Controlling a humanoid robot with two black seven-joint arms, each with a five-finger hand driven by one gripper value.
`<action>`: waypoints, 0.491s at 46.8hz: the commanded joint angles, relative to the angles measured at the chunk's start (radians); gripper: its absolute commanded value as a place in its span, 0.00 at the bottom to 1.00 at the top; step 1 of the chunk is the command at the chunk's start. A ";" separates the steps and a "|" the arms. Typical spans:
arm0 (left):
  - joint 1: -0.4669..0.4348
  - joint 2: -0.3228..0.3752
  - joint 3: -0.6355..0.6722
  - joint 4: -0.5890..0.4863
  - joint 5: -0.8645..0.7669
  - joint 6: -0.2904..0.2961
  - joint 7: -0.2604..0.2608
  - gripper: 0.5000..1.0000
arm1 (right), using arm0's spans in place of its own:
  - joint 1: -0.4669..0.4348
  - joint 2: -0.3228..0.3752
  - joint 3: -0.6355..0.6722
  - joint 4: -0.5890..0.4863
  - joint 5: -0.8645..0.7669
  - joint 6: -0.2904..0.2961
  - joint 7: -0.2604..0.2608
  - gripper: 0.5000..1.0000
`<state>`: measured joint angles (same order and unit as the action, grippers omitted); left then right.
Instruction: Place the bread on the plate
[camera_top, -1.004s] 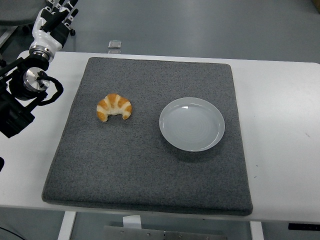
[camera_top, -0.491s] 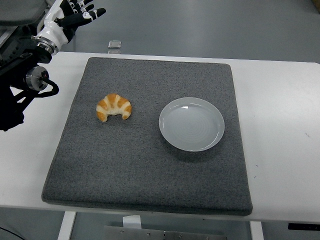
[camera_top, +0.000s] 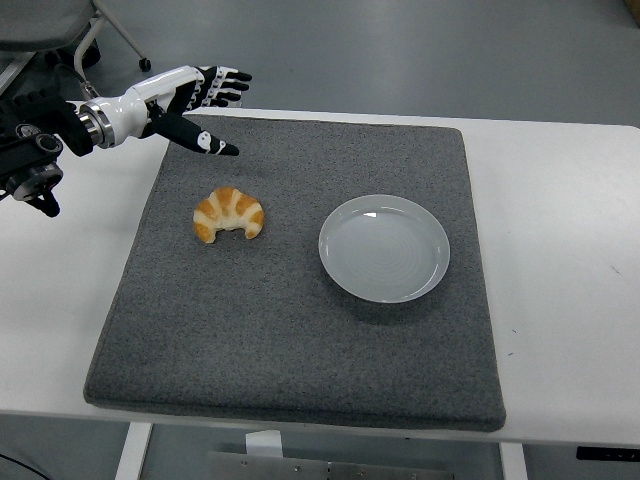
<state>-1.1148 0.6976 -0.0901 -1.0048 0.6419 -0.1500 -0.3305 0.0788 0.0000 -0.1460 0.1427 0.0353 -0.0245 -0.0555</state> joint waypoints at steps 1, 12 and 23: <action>0.000 0.016 0.016 -0.012 0.085 0.000 0.010 0.98 | -0.001 0.000 0.000 0.000 0.000 0.000 0.000 0.86; -0.023 0.049 0.043 -0.061 0.194 0.000 0.079 0.98 | -0.001 0.000 -0.001 0.000 0.000 0.000 0.000 0.86; -0.037 0.069 0.046 -0.127 0.269 -0.002 0.185 0.98 | -0.001 0.000 0.000 0.000 0.000 0.000 0.000 0.86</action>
<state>-1.1515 0.7663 -0.0444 -1.1221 0.8875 -0.1518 -0.1727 0.0788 0.0000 -0.1459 0.1426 0.0353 -0.0245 -0.0558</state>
